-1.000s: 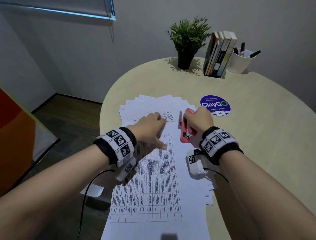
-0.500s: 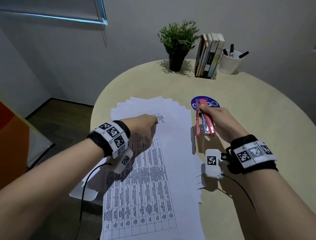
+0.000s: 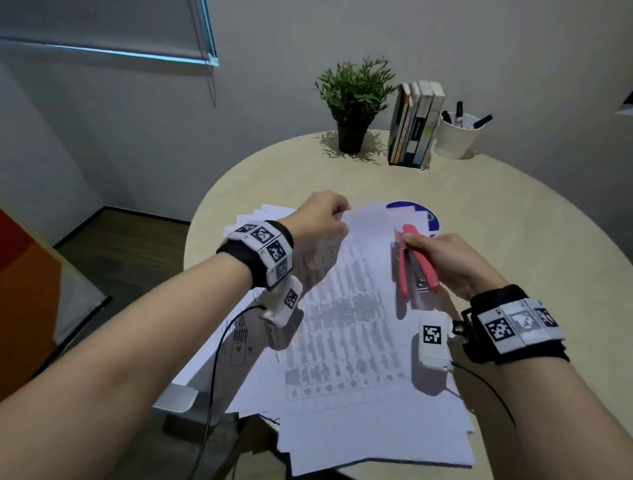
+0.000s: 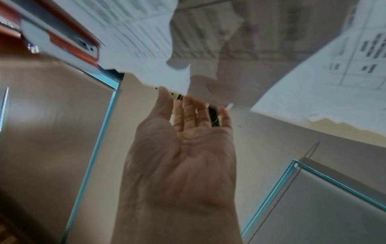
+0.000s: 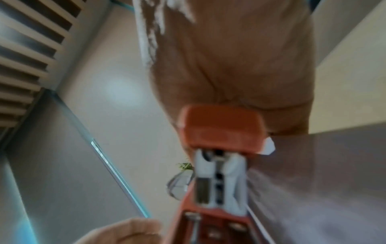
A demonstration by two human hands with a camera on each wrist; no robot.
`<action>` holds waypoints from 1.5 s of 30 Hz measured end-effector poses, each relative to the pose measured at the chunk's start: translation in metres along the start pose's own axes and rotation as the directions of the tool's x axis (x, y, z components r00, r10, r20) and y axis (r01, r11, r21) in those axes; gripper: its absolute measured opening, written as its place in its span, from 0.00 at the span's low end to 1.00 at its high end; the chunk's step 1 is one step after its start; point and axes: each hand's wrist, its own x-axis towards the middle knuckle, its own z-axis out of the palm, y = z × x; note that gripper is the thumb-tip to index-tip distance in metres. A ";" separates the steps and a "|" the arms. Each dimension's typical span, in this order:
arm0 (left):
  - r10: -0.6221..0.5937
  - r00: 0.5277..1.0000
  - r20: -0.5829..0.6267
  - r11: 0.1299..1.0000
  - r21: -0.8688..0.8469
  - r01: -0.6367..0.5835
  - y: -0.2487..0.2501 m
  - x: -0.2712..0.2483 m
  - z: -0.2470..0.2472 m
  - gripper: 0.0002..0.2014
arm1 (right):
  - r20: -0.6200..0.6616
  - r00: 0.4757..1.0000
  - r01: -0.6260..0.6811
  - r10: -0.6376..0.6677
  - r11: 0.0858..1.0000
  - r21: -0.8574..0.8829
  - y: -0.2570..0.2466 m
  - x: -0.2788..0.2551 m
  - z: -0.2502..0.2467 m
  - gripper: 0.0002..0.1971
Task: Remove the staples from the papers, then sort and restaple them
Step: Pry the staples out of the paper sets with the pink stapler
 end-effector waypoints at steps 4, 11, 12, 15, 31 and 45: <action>-0.127 0.992 -0.024 0.987 0.095 0.129 -0.024 0.002 -0.004 0.28 | -0.213 0.977 -0.050 0.011 0.983 -0.175 0.017 0.006 -0.040 0.14; -0.361 0.933 -0.001 0.834 0.448 0.323 -0.077 -0.018 -0.011 0.40 | -0.543 0.839 -0.311 -0.031 0.792 -0.526 0.045 0.012 -0.109 0.15; -0.363 0.932 0.014 0.838 0.441 0.320 -0.077 -0.020 -0.009 0.38 | -0.570 0.821 -0.335 -0.030 0.783 -0.524 0.044 0.012 -0.113 0.15; -0.368 0.929 0.034 0.846 0.428 0.319 -0.077 -0.021 -0.005 0.35 | -0.669 0.743 -0.439 0.016 0.766 -0.470 0.041 0.016 -0.116 0.21; -0.347 0.938 -0.025 0.832 0.452 0.320 -0.087 -0.027 -0.015 0.44 | -0.334 0.891 -0.323 0.308 0.946 0.010 0.041 0.023 -0.068 0.18; -0.109 0.993 0.053 0.981 0.164 0.099 -0.058 -0.005 0.000 0.22 | -0.320 0.889 -0.358 0.328 0.933 -0.038 0.032 0.018 -0.065 0.17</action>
